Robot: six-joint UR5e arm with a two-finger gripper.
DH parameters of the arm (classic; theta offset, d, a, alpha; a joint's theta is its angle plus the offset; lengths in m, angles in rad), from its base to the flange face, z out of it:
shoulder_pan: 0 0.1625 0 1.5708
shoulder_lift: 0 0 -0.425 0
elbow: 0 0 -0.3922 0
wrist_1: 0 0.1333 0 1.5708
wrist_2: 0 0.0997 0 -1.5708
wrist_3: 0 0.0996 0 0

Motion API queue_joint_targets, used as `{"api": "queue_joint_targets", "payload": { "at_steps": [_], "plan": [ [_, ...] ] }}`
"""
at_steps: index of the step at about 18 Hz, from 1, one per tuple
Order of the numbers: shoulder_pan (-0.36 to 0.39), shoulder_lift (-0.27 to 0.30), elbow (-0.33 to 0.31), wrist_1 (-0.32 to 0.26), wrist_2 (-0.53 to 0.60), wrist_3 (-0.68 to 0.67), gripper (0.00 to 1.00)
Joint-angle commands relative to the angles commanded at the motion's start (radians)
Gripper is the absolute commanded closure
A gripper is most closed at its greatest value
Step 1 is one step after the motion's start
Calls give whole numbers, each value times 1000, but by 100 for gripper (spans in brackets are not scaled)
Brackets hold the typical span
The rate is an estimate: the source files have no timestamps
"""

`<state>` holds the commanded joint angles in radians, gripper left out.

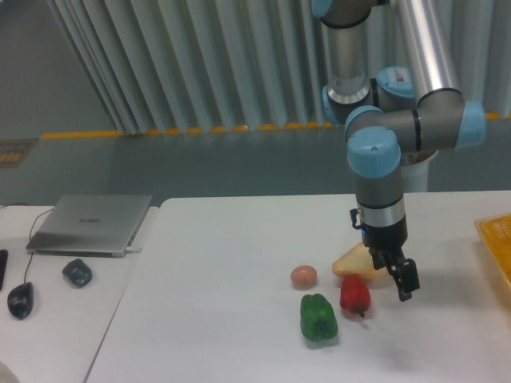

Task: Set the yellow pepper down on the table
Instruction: 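Raise the open gripper and move it toward the yellow crate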

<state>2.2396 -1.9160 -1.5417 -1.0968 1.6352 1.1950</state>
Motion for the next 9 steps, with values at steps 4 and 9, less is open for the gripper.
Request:
{"api": "queue_joint_targets", "payload": {
  "at_steps": [4, 9],
  "plan": [
    [6, 0, 6, 0, 0, 0, 0],
    [28, -2, 3, 0, 12, -15, 0]
  ]
}}
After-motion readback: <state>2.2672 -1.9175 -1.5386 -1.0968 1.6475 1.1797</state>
